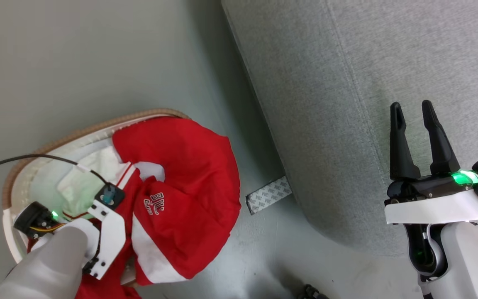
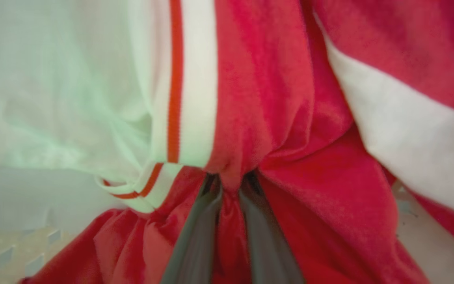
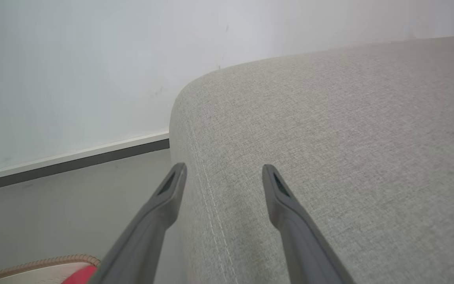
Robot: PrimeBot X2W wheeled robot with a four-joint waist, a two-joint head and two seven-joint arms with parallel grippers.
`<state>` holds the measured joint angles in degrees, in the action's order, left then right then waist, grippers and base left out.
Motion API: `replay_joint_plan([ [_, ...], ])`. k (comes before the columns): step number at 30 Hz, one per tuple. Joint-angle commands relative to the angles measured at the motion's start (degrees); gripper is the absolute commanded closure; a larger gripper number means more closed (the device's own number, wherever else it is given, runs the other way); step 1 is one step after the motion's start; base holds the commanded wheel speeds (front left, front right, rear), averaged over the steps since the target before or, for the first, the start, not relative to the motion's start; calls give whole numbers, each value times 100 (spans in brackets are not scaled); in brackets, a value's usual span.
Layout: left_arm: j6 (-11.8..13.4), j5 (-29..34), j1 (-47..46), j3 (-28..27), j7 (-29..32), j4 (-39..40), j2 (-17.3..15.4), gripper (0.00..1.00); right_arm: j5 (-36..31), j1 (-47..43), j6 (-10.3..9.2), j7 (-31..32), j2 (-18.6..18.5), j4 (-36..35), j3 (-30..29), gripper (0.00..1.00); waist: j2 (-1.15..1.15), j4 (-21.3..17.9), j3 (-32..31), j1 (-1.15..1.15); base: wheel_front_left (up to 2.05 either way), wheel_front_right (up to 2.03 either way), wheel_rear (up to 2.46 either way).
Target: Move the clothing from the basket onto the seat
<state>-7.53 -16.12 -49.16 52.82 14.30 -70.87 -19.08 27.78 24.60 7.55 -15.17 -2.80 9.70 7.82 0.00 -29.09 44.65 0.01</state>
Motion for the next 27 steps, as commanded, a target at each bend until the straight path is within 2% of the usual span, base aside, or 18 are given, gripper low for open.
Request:
replay_joint_plan([
  [1,12,-148,63,0,-110,6,-38,100,-77,64,-12,3,-21,16,-23,0,0,31,-158,-1,0,0,0],
  [6,12,-386,243,-37,-625,22,234,100,-288,-54,-12,3,-20,70,-162,0,0,326,-733,-1,0,0,0],
  [16,12,-840,524,-158,-1842,56,850,100,-878,-287,-12,3,-23,241,-302,0,0,1190,-1973,-1,0,0,0],
  [27,12,-1452,938,-216,-2754,346,1178,100,-1131,-704,-12,4,-23,506,-333,0,0,1949,-3144,-1,0,0,0],
])
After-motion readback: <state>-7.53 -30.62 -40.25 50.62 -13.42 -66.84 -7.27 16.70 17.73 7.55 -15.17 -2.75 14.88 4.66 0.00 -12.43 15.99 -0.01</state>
